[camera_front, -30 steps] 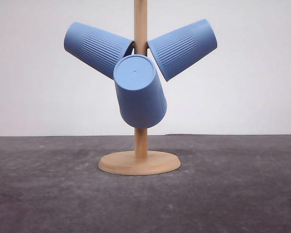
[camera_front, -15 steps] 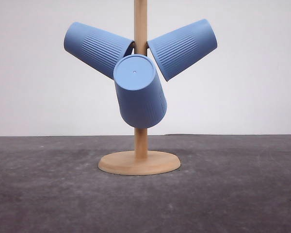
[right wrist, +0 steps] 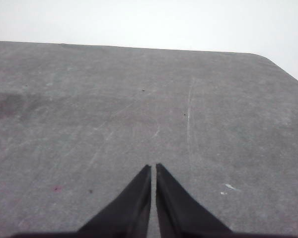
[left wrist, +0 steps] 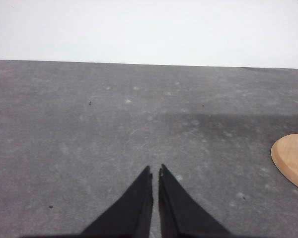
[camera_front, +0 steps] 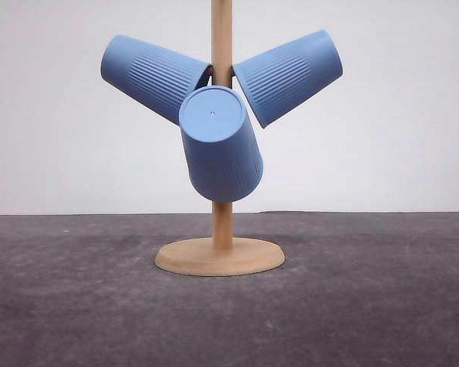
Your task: Place three cups
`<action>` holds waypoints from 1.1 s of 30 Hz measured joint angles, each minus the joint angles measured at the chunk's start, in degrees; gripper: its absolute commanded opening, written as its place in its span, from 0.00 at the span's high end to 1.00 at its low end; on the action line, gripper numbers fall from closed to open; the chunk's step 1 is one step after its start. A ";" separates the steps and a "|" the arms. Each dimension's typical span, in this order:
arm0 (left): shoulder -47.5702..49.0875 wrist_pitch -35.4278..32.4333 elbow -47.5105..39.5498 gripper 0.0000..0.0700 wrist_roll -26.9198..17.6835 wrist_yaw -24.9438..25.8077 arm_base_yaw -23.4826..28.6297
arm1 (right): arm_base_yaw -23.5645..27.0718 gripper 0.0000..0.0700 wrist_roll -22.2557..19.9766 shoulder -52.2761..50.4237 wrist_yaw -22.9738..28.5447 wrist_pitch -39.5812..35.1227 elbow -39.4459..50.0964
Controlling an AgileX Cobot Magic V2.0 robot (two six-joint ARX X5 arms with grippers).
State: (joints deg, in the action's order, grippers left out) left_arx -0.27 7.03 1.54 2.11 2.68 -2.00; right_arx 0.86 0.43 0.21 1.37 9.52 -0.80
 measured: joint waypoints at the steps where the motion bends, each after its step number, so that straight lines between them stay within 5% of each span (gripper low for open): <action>1: 0.00 0.00 0.00 1.00 0.00 0.00 0.00 | 0.00 0.98 0.00 0.00 0.00 0.00 0.00; 33: 0.00 0.00 0.00 1.00 0.00 0.00 0.00 | 0.00 0.98 0.00 0.00 0.00 0.00 0.00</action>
State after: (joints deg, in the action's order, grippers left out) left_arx -0.27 7.03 1.54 2.11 2.68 -2.00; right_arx 0.86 0.43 0.21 1.37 9.52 -0.80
